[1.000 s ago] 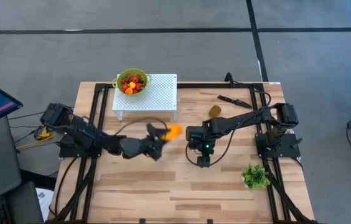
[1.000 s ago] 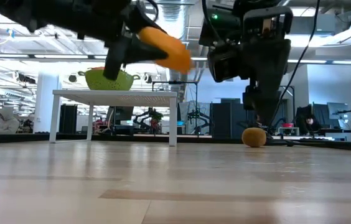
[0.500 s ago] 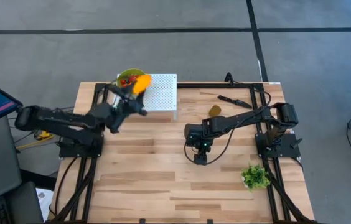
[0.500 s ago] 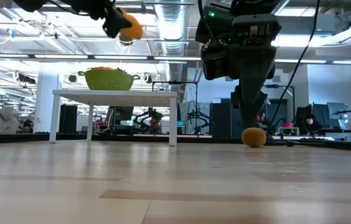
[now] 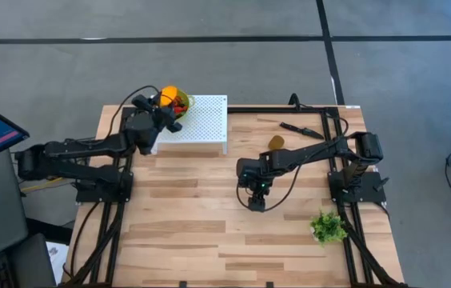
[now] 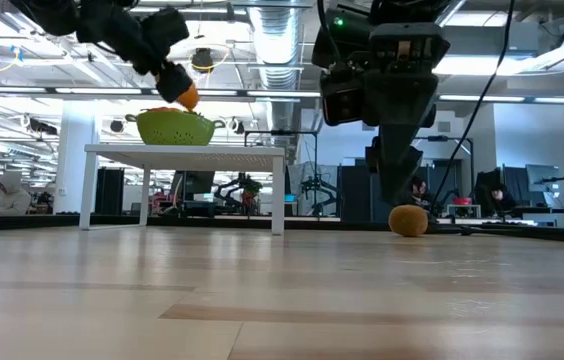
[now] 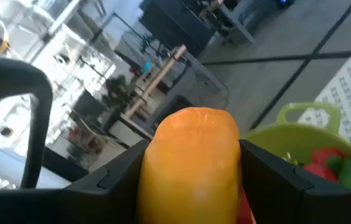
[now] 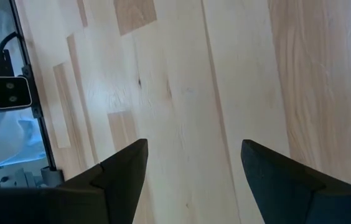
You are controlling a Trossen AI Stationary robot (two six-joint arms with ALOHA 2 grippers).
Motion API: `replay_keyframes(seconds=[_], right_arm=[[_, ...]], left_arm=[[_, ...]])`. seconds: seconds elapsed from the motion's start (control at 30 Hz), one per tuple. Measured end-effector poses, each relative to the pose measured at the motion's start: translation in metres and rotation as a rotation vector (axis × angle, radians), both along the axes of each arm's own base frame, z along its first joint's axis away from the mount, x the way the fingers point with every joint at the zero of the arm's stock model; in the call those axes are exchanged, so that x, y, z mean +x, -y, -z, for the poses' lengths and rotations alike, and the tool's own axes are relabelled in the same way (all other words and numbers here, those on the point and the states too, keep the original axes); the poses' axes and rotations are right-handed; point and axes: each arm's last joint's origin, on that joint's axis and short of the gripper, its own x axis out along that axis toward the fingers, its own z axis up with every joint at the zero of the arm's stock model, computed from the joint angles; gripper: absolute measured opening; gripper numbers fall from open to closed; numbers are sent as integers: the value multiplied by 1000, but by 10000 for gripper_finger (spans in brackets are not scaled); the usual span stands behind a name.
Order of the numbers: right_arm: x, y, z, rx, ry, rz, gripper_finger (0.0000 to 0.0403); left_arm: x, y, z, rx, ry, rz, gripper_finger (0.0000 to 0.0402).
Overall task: Pick & Place Fruit
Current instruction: Put the mango into the green strainer bowl on the shelf
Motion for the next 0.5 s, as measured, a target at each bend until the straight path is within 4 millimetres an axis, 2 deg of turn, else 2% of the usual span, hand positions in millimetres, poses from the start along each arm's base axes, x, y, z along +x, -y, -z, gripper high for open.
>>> replay_keyframes(seconds=[0.3,0.5], right_arm=[[1,0,0,0,10,0,253],[2,-1,-1,-2,25,-2,253]], left_arm=[[-2,-3,7,-52,21,-23,220],[-5,-3,7,-40,15,-108,220]])
